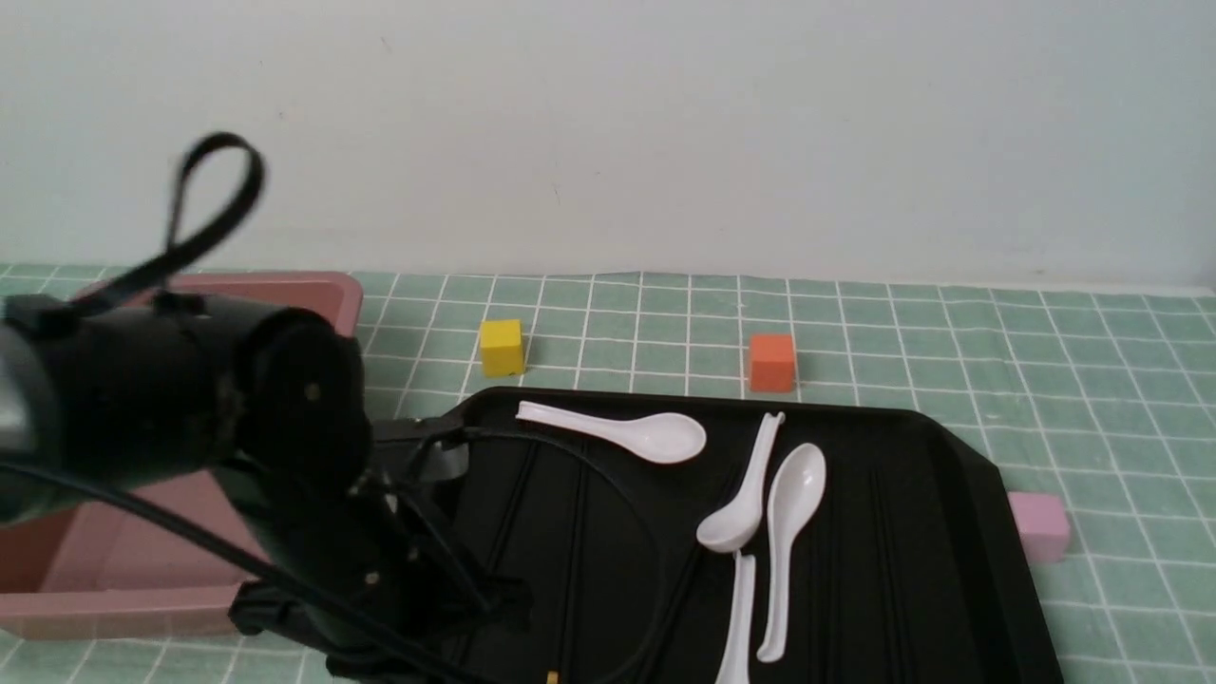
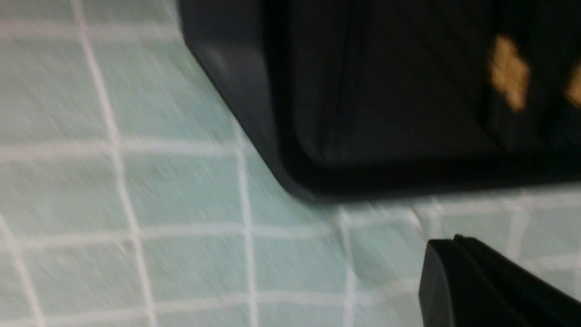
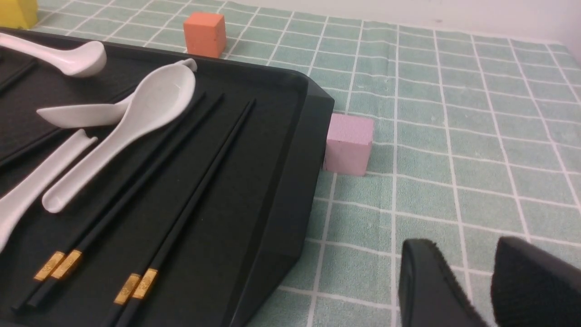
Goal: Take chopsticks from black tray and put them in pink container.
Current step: 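Reach over to the black tray and grasp a pair of chopsticks with the left gripper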
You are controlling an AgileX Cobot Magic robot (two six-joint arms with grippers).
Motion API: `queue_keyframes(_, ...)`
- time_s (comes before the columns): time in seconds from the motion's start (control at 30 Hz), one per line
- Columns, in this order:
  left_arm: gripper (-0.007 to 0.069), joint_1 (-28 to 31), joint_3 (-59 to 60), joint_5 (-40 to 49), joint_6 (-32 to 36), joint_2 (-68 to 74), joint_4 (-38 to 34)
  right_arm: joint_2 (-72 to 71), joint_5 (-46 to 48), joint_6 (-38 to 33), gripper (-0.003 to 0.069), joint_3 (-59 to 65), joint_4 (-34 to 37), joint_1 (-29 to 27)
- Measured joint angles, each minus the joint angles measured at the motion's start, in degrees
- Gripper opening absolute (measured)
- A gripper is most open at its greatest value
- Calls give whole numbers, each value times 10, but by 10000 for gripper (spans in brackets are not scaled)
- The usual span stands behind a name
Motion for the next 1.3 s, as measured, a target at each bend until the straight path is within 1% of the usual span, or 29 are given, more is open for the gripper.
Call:
queue_keyframes(0.1,13,-18,-15,-13,-35,27,49,0,0,0,240,0,0,0)
queue_keyframes(0.17,71,-33,-29,-33,-50,51,83,0,0,0,240,0,0,0)
queue_keyframes(0.3,148,-40,-40,-50,-53,73,103,0,0,0,240,0,0,0)
queue_keyframes(0.33,186,-40,-43,-56,-53,83,114,0,0,0,240,0,0,0)
queue_keyframes(0.37,207,-40,-44,-61,-53,88,122,0,0,0,240,0,0,0)
queue_keyframes(0.43,237,-40,-45,-73,-53,98,136,0,0,0,240,0,0,0)
queue_keyframes(0.5,248,-40,-45,-88,-53,106,143,0,0,0,240,0,0,0)
queue_keyframes(0.77,238,-40,-45,-122,-56,134,158,0,0,0,240,0,0,0)
queue_keyframes(1.0,238,-40,-51,-128,-112,150,186,0,0,0,240,0,0,0)
queue_keyframes(1.13,231,-40,-55,-129,-124,155,194,0,0,0,240,0,0,0)
queue_keyframes(1.2,195,-40,-57,-127,-126,159,190,0,0,0,240,0,0,0)
queue_keyframes(1.3,88,-40,-58,-127,-128,160,182,0,0,0,240,0,0,0)
